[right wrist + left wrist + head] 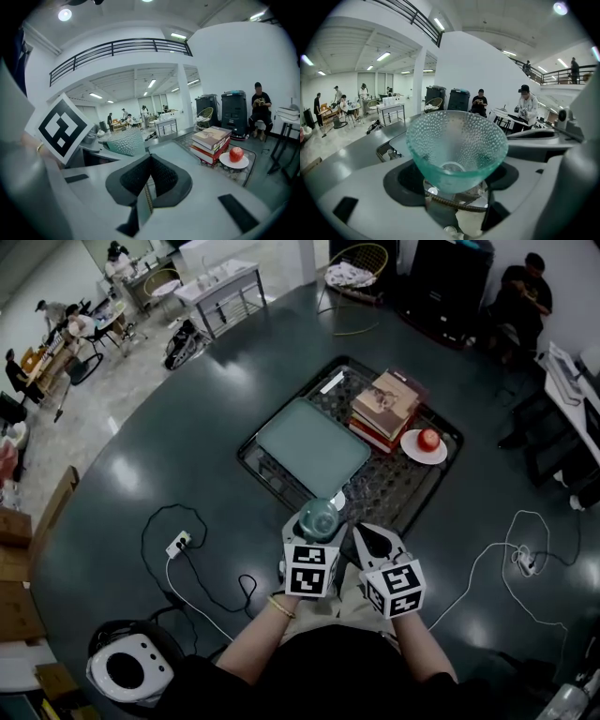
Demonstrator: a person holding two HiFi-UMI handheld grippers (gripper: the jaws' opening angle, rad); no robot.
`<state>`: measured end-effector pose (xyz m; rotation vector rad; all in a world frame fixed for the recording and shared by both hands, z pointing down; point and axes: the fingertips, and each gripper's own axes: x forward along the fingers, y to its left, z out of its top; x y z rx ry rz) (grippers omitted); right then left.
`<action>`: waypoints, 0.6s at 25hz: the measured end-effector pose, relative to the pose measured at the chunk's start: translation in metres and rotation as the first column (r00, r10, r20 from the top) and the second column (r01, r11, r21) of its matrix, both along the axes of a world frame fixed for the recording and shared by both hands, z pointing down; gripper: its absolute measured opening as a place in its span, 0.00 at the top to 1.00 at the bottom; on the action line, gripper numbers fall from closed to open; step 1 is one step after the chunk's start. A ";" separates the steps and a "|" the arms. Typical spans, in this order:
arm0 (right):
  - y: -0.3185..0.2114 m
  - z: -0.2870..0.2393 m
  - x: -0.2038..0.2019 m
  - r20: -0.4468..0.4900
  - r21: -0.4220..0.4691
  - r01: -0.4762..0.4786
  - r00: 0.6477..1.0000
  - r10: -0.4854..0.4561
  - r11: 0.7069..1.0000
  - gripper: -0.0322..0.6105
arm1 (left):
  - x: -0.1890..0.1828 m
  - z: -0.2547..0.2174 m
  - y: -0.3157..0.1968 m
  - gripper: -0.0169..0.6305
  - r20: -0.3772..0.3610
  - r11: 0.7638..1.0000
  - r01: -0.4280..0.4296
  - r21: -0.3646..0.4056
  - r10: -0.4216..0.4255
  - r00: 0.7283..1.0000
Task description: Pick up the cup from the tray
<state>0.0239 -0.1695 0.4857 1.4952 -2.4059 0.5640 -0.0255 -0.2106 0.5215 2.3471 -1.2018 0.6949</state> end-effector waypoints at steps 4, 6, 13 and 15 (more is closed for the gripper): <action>0.006 -0.002 -0.003 -0.006 0.009 0.007 1.000 -0.007 1.000 0.94 | -0.009 -0.006 0.014 0.41 0.010 1.000 0.000 0.003 0.000 1.000; 0.008 -0.003 -0.004 -0.010 0.014 0.012 1.000 -0.011 1.000 0.94 | -0.013 -0.010 0.020 0.41 0.001 1.000 0.002 0.003 -0.002 1.000; 0.015 -0.002 -0.007 -0.021 0.015 0.025 0.999 -0.024 1.000 0.94 | -0.017 -0.018 0.032 0.41 -0.015 1.000 -0.008 0.010 0.009 1.000; 0.017 -0.002 -0.008 -0.027 0.017 0.026 0.999 -0.026 1.000 0.94 | -0.018 -0.020 0.032 0.41 -0.017 1.000 -0.005 0.014 0.005 1.000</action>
